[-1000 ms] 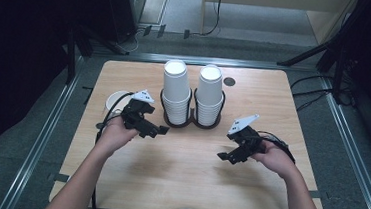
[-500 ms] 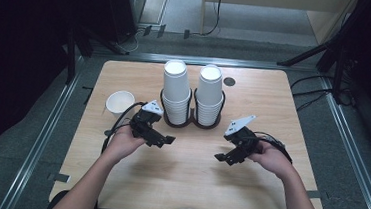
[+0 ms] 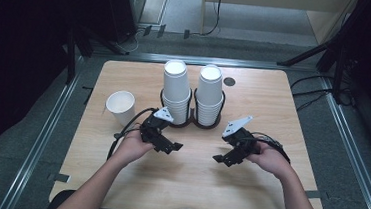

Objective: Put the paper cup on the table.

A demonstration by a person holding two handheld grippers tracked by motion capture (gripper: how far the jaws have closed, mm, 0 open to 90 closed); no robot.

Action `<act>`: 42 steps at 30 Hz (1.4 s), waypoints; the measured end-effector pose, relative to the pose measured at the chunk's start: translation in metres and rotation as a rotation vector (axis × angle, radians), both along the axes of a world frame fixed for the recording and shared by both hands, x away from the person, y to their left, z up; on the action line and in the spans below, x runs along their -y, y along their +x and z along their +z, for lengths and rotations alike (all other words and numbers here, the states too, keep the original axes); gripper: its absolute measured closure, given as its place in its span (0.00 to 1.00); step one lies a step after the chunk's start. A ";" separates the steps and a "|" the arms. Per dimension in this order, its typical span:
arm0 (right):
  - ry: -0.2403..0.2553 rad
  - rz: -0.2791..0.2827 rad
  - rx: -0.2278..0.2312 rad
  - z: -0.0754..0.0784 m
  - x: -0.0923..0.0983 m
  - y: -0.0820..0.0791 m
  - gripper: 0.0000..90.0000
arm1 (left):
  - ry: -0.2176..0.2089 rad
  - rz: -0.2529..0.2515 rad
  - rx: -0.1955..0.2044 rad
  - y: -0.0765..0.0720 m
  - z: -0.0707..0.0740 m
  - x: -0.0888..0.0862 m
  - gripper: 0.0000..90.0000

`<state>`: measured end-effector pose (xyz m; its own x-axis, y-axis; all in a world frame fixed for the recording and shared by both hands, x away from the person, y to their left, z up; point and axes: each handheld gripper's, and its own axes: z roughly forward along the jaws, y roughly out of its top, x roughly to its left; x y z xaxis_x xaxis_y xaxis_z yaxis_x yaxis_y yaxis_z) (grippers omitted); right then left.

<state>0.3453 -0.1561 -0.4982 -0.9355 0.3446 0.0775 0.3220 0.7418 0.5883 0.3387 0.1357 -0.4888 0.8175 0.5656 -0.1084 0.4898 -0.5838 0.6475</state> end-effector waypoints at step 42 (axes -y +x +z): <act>-0.004 0.019 0.018 0.001 -0.003 -0.005 0.18 | 0.032 -0.078 0.004 -0.001 -0.009 0.023 0.00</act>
<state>0.3407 -0.1527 -0.4972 -0.9433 0.3267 0.0590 0.2967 0.7502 0.5909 0.3380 0.1125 -0.4981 0.8598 0.5031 -0.0880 0.4393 -0.6407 0.6297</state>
